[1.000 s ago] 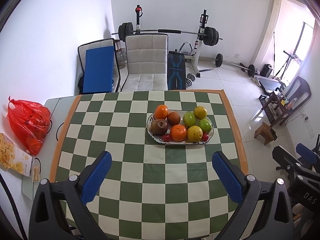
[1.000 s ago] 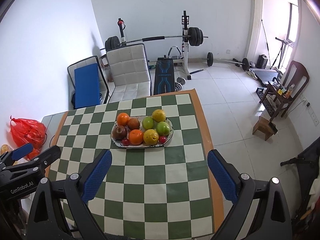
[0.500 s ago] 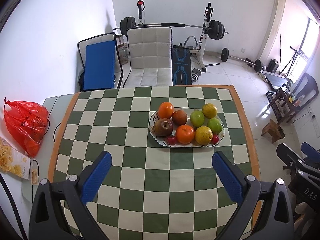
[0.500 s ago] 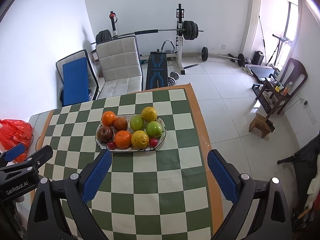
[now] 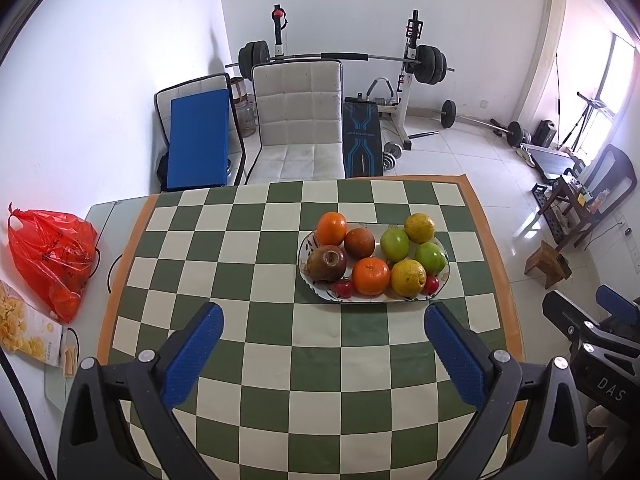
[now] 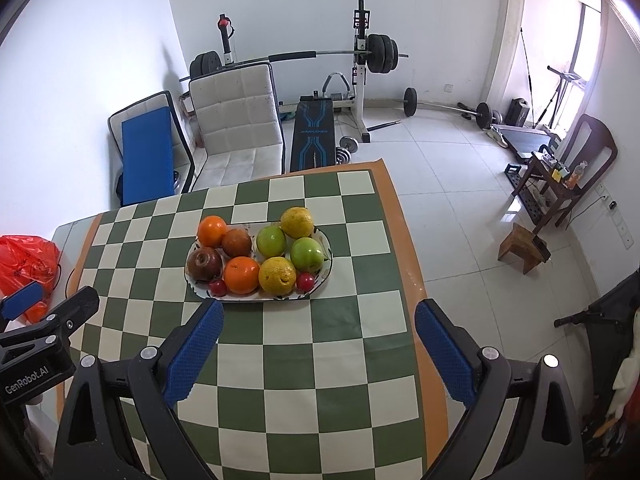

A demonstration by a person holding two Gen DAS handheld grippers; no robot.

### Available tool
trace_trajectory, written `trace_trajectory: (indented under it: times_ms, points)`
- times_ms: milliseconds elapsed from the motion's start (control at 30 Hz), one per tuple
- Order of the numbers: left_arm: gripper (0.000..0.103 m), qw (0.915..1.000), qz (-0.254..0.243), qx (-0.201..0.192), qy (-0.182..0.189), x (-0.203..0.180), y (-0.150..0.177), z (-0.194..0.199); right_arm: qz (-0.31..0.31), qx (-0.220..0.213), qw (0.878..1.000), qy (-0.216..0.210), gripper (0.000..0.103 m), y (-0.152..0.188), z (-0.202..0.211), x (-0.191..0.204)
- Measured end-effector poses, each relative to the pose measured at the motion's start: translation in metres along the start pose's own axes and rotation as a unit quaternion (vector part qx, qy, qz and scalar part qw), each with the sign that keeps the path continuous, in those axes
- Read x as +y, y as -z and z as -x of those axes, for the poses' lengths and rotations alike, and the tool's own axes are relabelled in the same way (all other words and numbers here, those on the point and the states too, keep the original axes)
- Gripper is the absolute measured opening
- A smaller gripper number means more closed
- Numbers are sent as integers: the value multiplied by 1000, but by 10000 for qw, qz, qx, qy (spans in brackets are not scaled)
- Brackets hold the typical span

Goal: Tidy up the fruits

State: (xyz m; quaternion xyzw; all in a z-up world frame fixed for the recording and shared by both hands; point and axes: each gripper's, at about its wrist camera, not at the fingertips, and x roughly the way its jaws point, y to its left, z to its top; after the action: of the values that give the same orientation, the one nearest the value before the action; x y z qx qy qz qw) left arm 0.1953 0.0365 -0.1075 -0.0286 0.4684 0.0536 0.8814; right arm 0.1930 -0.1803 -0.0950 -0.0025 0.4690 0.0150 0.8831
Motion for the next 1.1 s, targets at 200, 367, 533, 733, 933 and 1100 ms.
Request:
trace_trajectory:
  times_ms: [200,367,533,733,933,1100]
  points:
    - [103,10000,-37,-75,-12,0,0,3,33,-16,10000,-2,98,0,-1,1]
    - [103,10000,-56,-81,-12,0,1,4,36,-13,10000,-9,98,-1,1,3]
    - [103,10000,-54,-69,0,-1,1,4,52,-9,10000,-17,98,-2,2,3]
    - [103,10000,-53,-75,23,-2,3,4,55,-17,10000,-11,98,-2,2,3]
    - [103,10000,-56,-71,26,-4,3,4,53,-26,10000,-6,98,-2,4,3]
    - [103,10000,-56,-78,20,-4,3,4,69,-31,10000,-11,98,-4,6,2]
